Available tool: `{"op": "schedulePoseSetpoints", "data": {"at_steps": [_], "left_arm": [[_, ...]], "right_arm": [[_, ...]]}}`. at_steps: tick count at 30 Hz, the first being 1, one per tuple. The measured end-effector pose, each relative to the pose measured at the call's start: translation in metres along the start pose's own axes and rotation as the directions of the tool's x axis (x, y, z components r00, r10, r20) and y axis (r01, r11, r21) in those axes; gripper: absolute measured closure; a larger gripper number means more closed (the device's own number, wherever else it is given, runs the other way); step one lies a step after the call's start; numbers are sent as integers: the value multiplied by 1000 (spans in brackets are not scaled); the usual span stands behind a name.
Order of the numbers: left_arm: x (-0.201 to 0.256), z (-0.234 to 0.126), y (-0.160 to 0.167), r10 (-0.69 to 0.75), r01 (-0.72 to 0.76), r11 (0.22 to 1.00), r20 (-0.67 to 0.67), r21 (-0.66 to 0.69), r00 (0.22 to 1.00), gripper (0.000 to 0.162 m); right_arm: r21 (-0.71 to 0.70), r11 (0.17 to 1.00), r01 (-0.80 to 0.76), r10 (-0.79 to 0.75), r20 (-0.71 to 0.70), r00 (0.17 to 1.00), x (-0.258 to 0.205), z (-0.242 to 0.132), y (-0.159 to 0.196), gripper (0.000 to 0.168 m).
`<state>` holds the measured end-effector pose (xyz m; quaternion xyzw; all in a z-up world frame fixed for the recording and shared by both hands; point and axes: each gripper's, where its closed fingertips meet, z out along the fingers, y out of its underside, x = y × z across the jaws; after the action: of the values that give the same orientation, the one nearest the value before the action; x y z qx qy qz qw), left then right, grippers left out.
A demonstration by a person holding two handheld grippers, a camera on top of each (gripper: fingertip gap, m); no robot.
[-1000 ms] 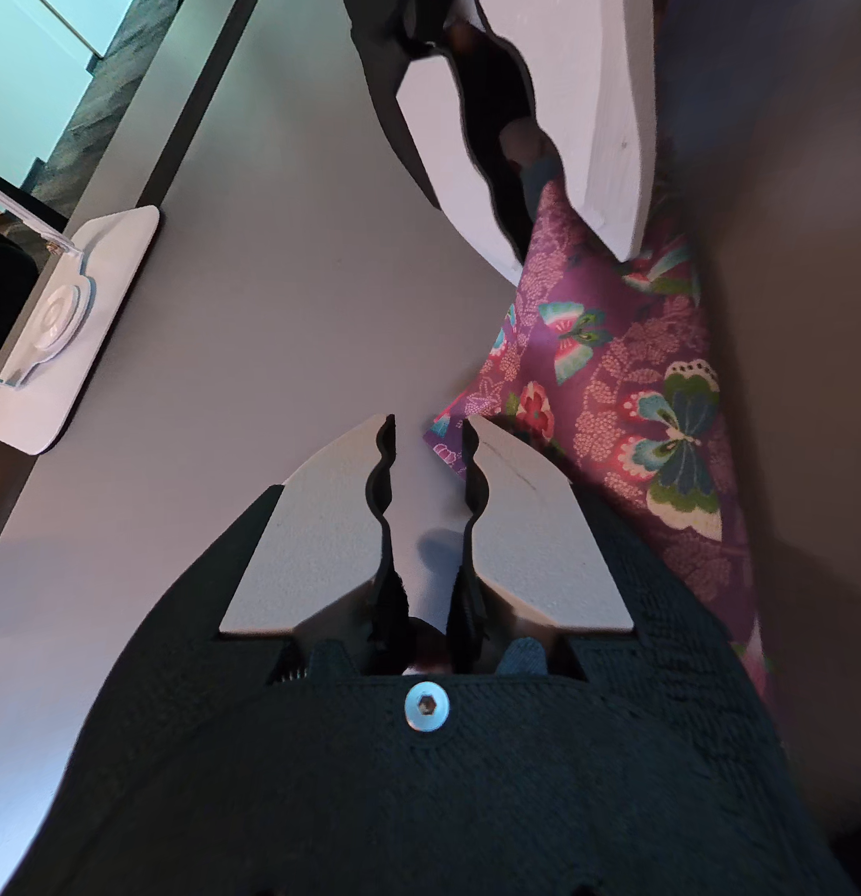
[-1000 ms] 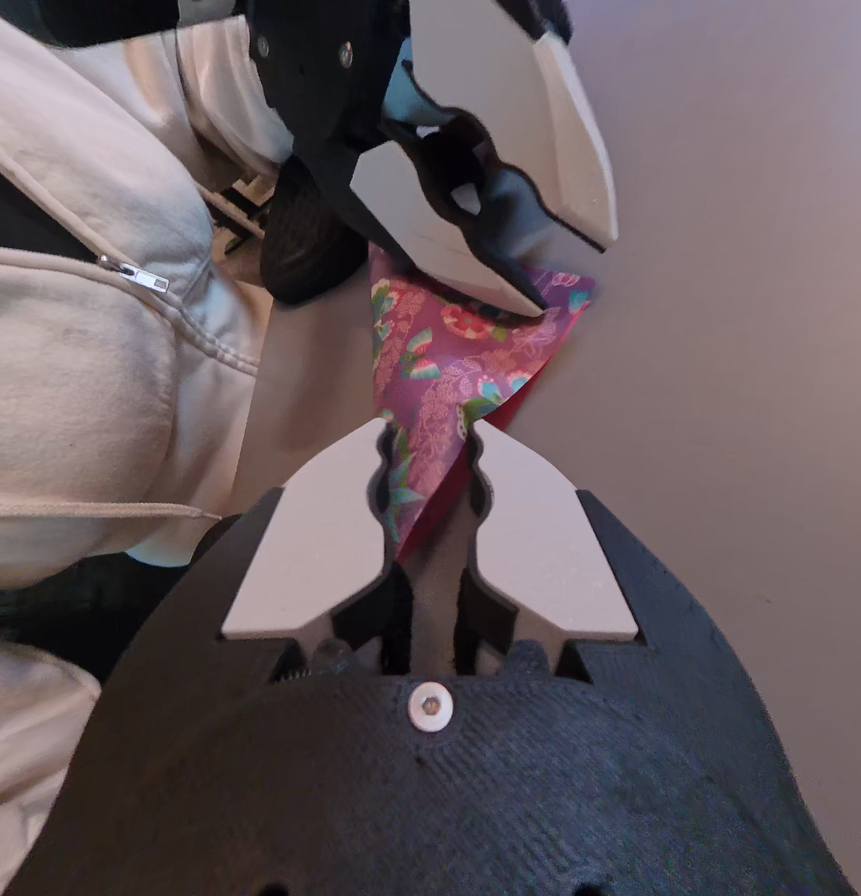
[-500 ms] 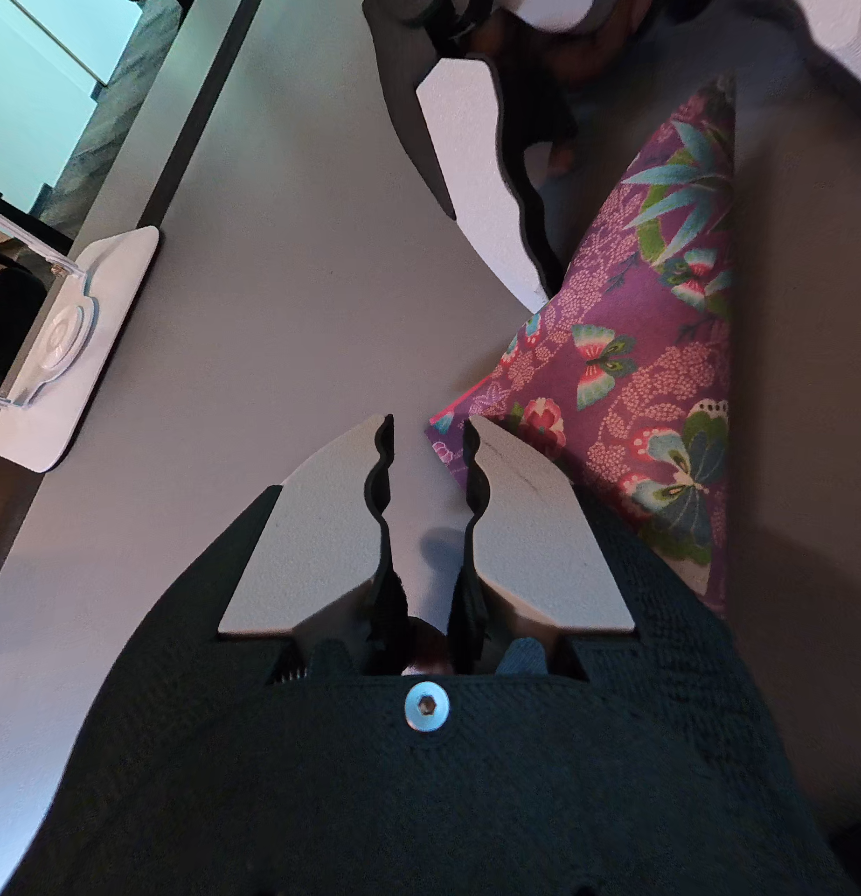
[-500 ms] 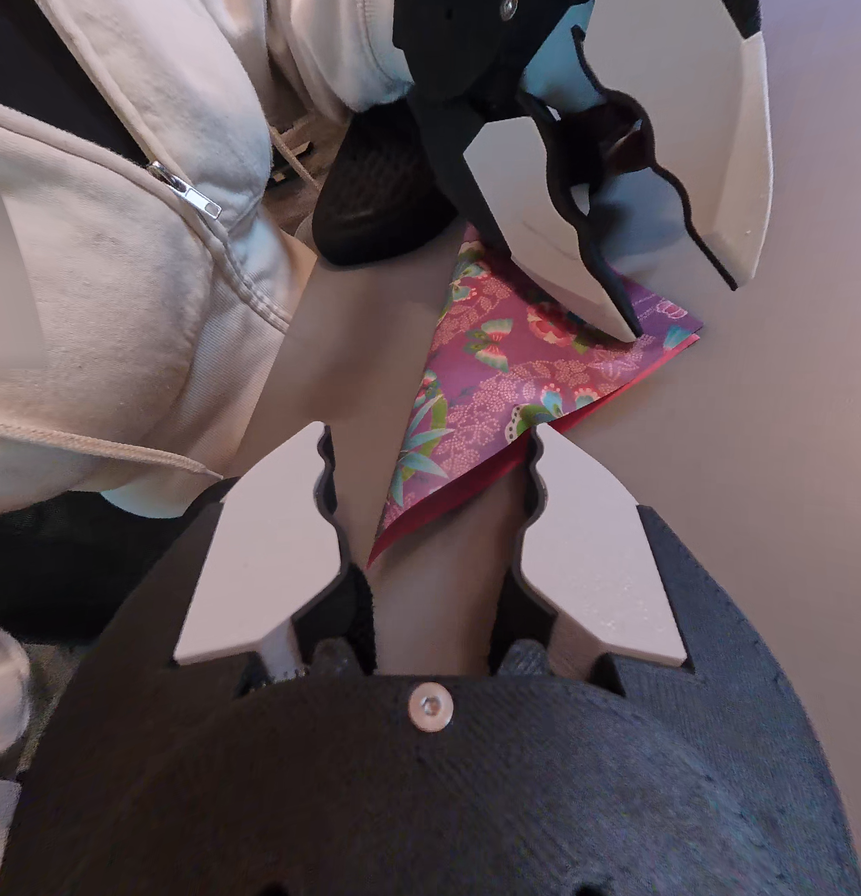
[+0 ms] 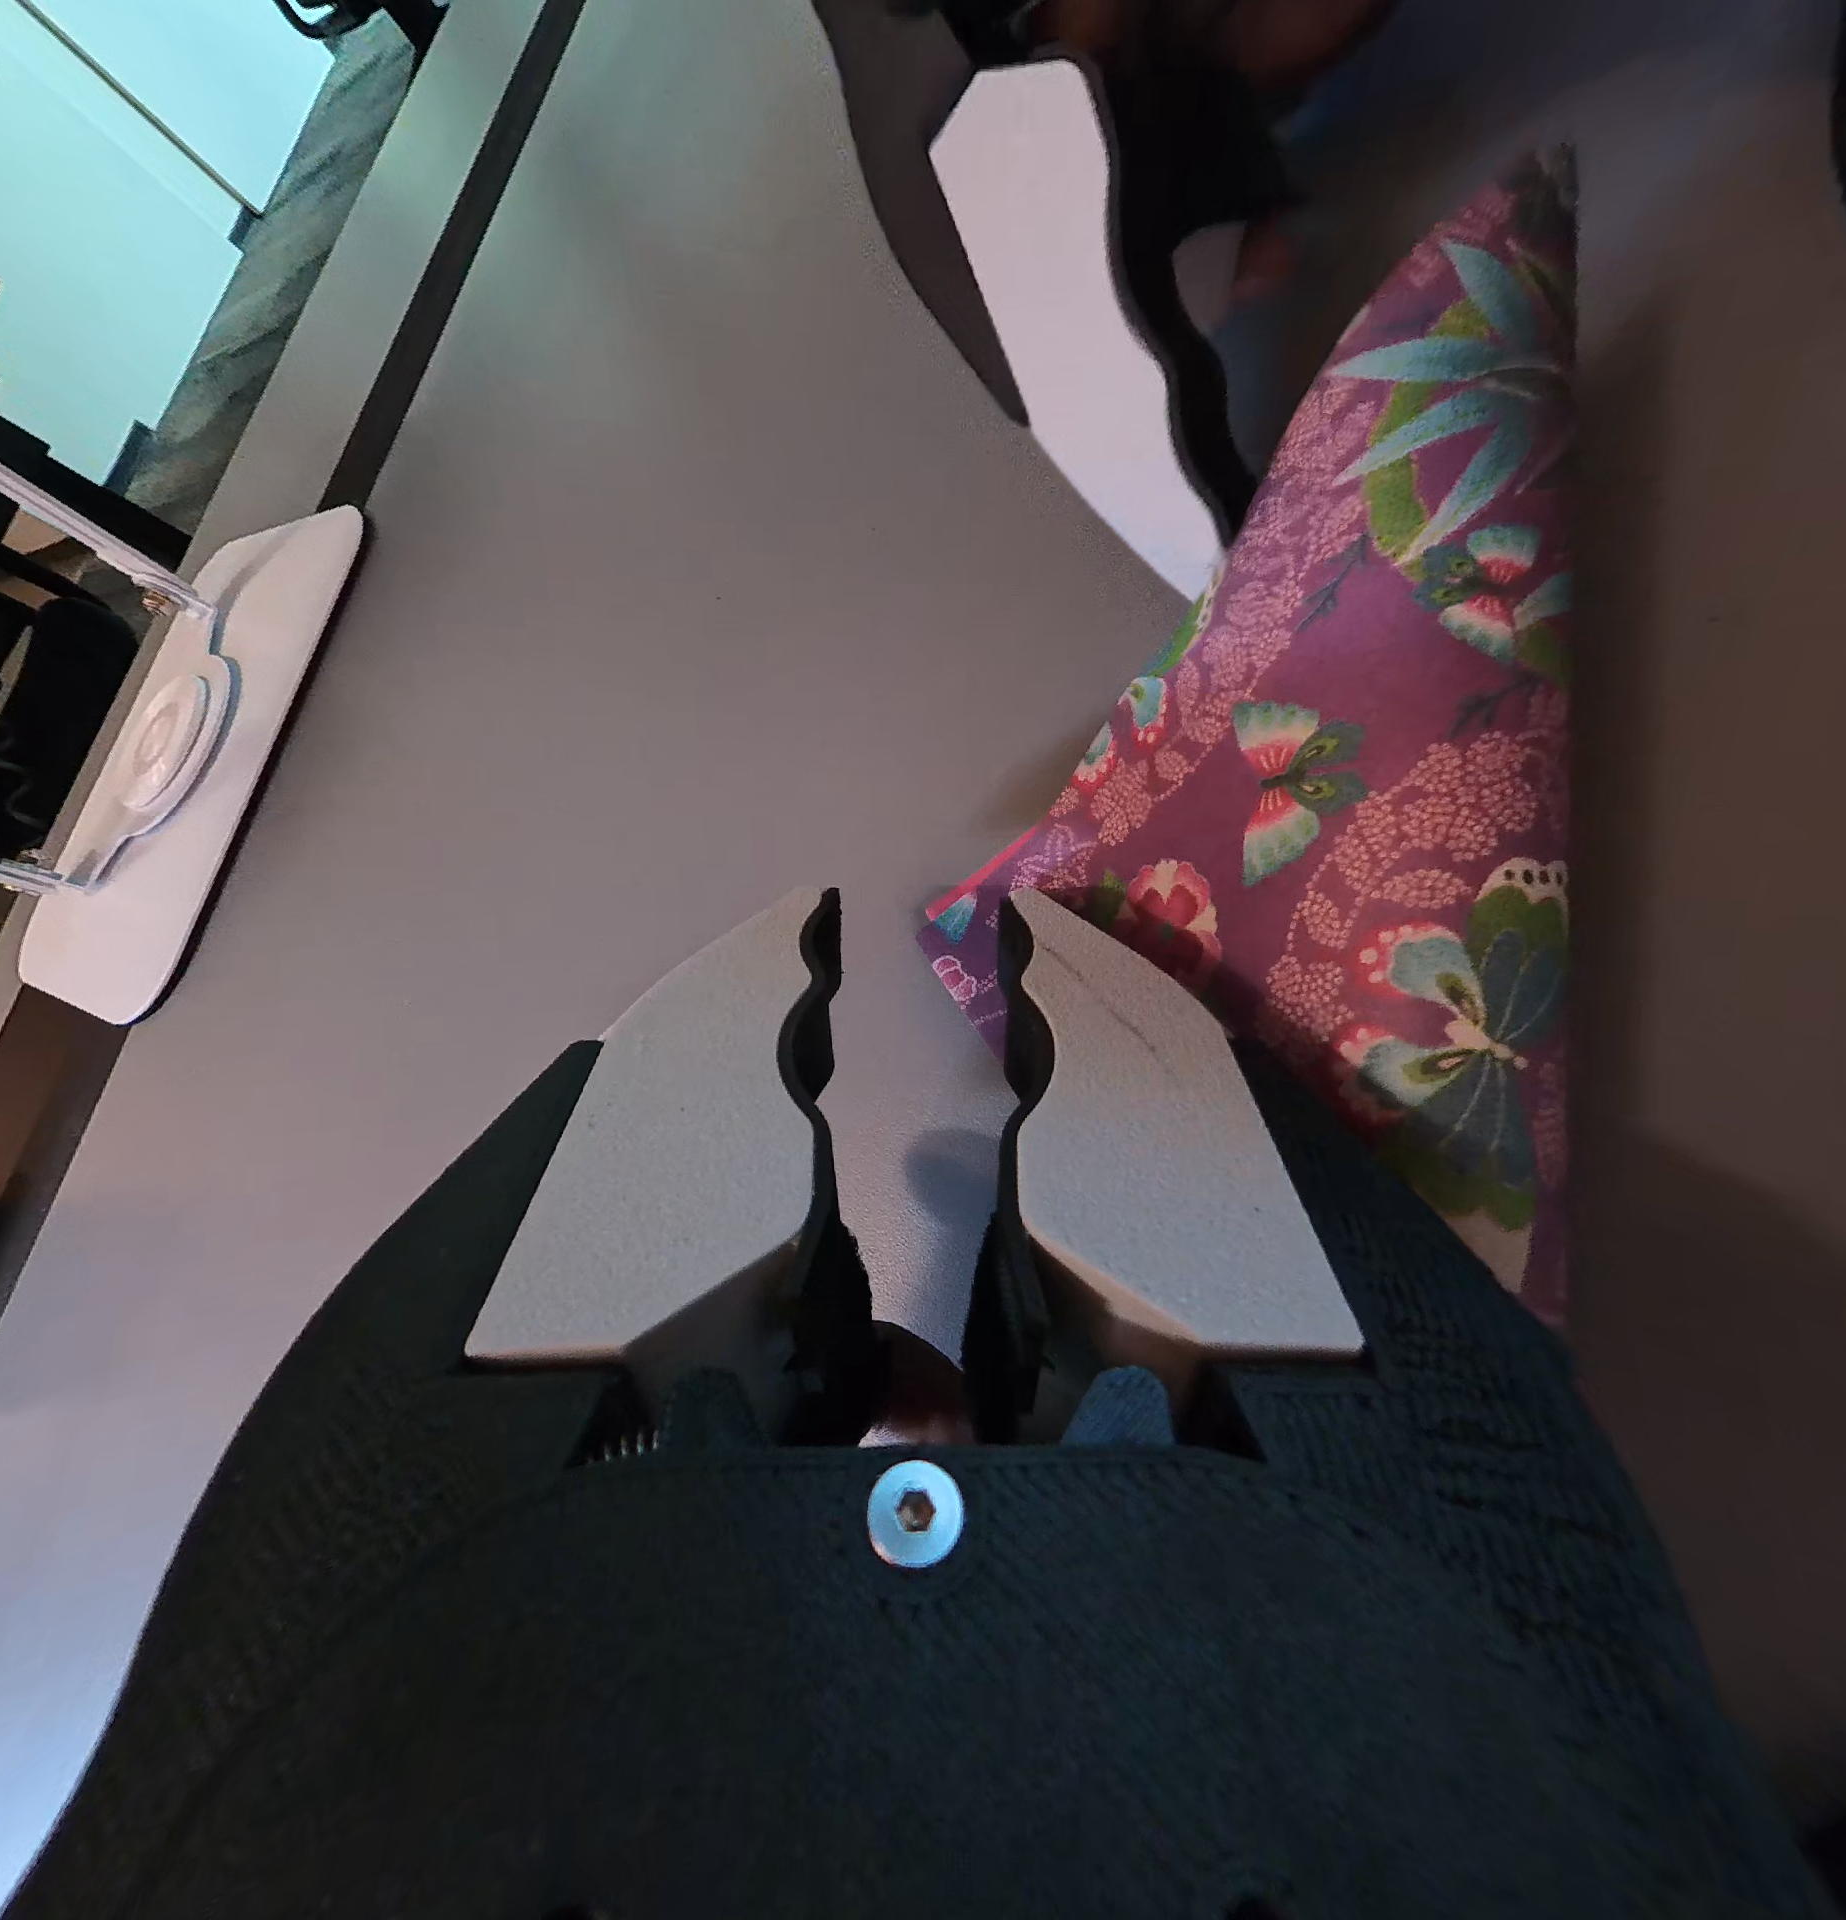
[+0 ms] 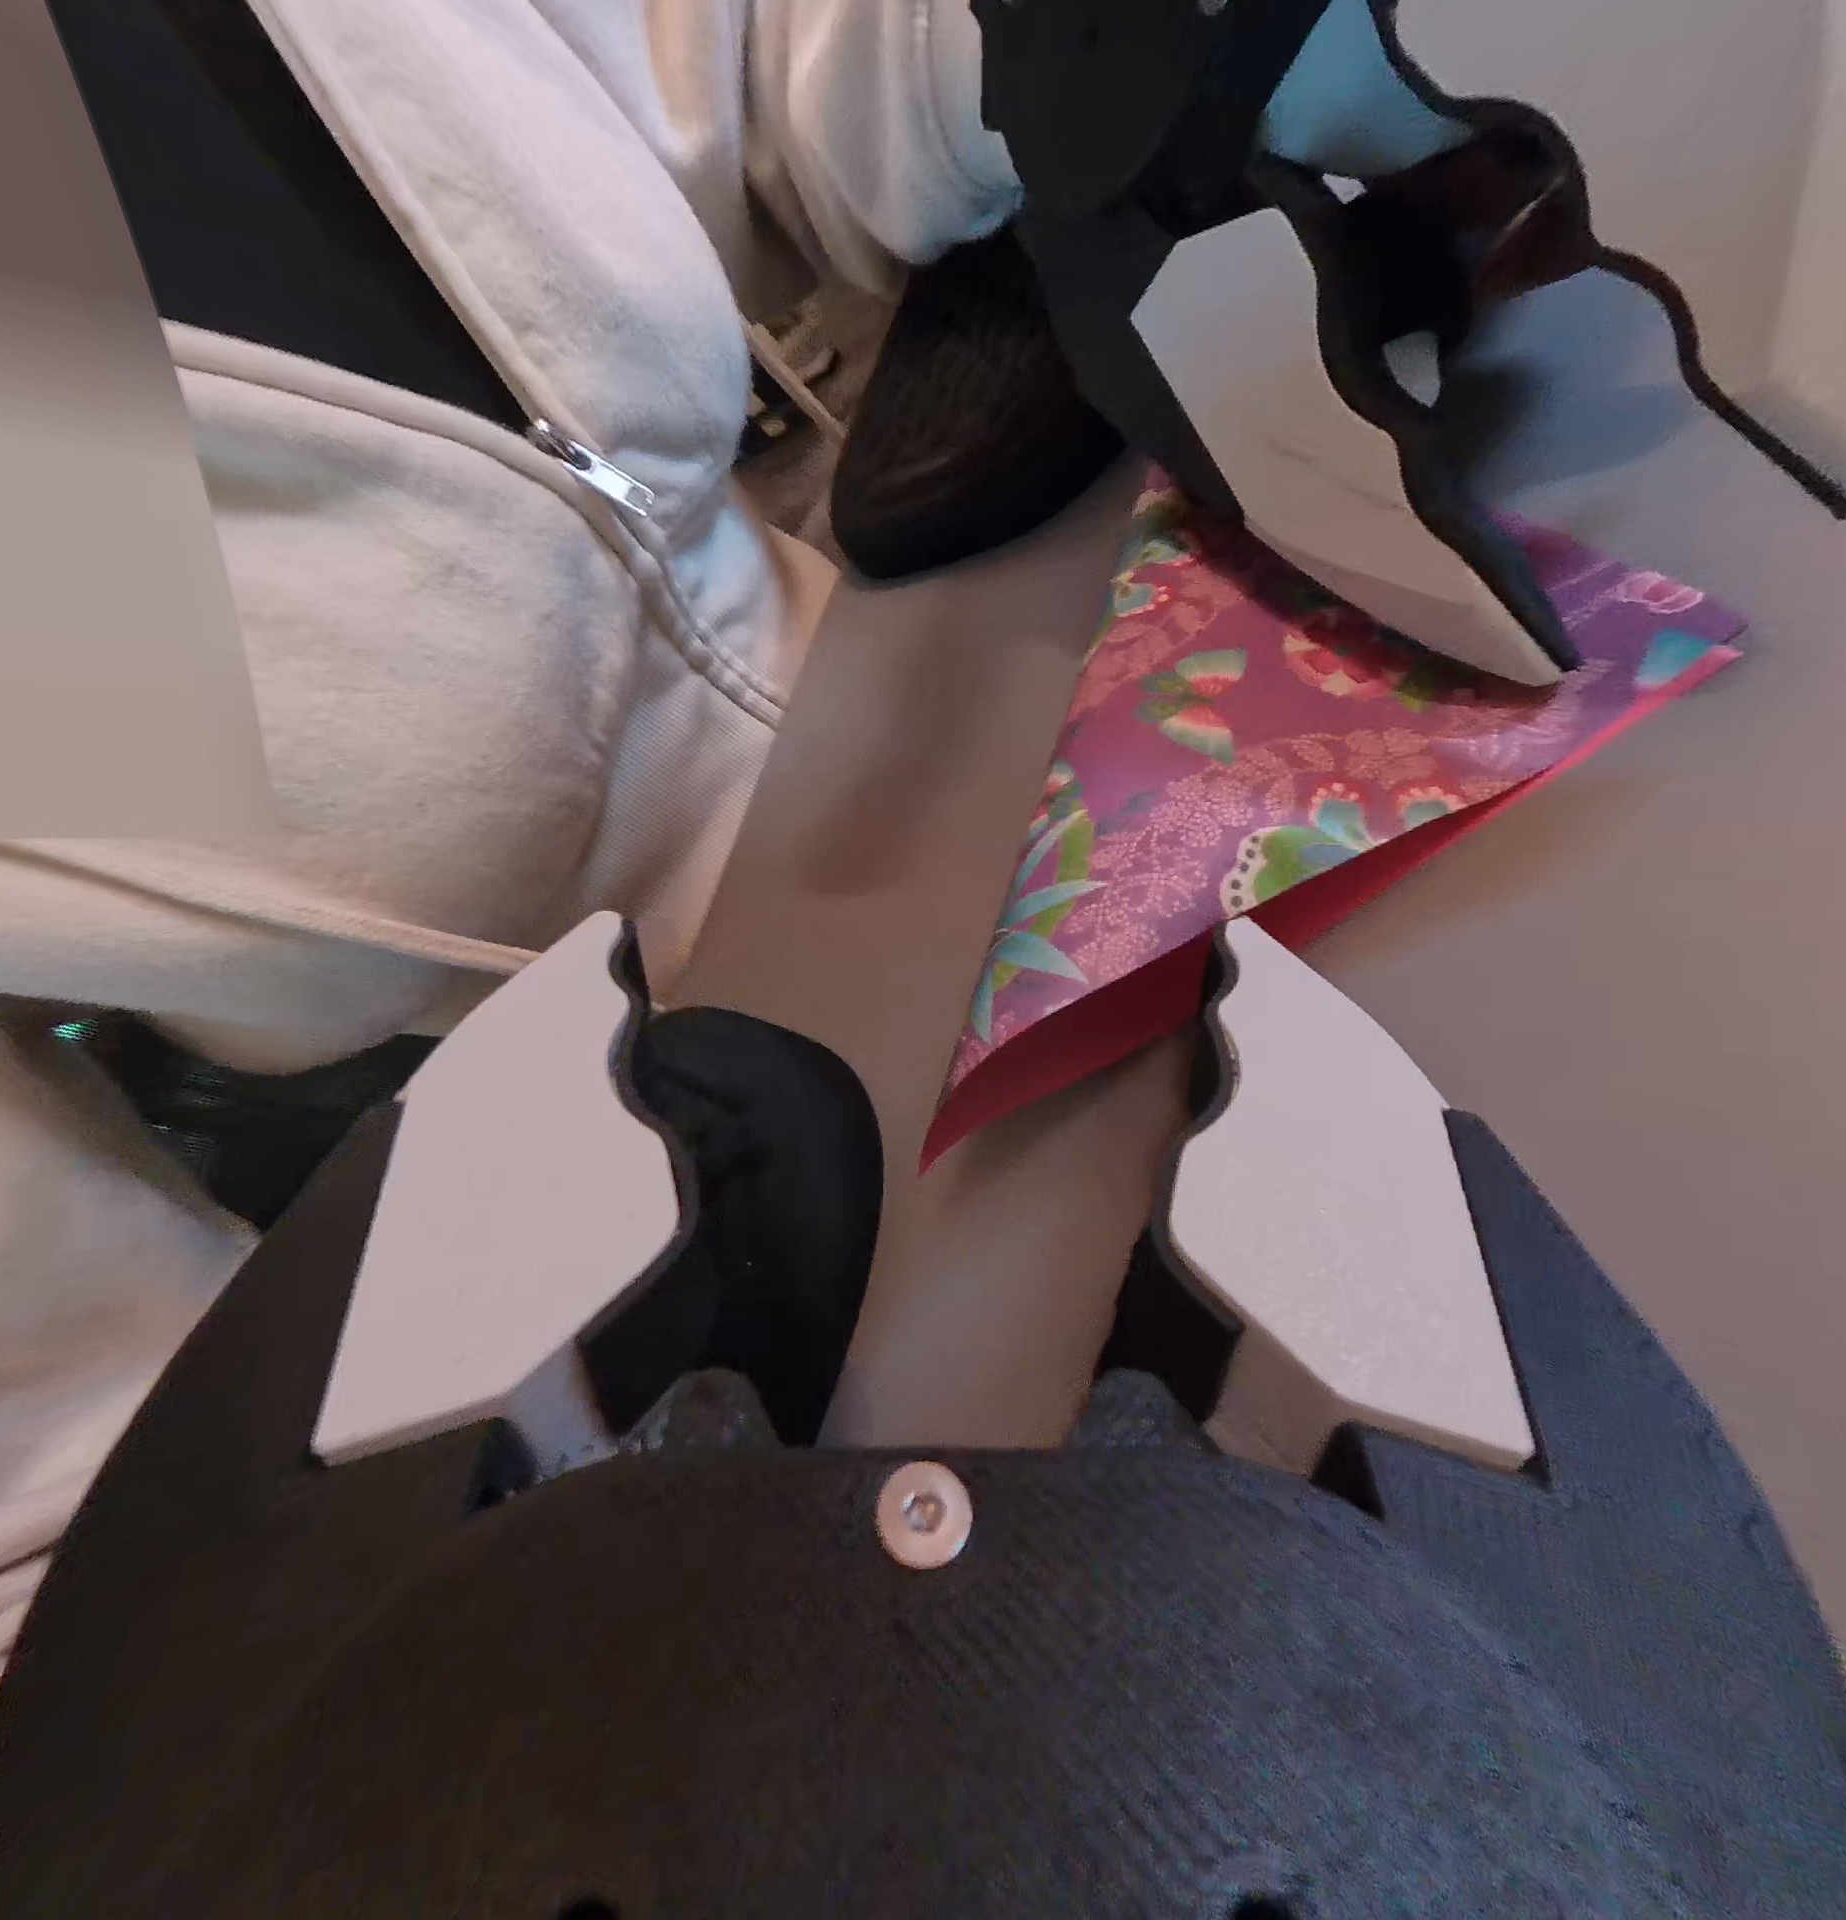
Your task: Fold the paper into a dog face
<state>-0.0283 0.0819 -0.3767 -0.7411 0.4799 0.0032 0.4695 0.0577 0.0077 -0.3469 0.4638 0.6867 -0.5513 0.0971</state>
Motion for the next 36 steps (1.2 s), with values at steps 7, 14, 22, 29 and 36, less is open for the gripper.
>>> {"op": "schedulePoseSetpoints", "data": {"at_steps": [7, 14, 22, 29, 36], "left_arm": [[1, -1, -1, 43, -43, 999, 24, 11, 999, 133], [1, -1, -2, 74, -75, 997, 42, 18, 996, 133], [0, 3, -6, 80, -81, 996, 35, 32, 996, 129], [-2, 4, -7, 81, -82, 996, 38, 40, 996, 125], [-2, 10, -12, 130, -133, 989, 45, 62, 990, 125]], "right_arm": [[176, 962, -210, 175, 193, 965, -5, -8, -25, 63], [97, 949, -301, 275, 215, 937, -1, 3, -29, 52], [86, 952, -292, 273, 182, 945, -1, 6, -29, 52], [72, 957, -281, 265, 178, 948, -3, 8, -27, 53], [39, 964, -264, 253, 183, 950, -3, 10, -24, 60]]}}
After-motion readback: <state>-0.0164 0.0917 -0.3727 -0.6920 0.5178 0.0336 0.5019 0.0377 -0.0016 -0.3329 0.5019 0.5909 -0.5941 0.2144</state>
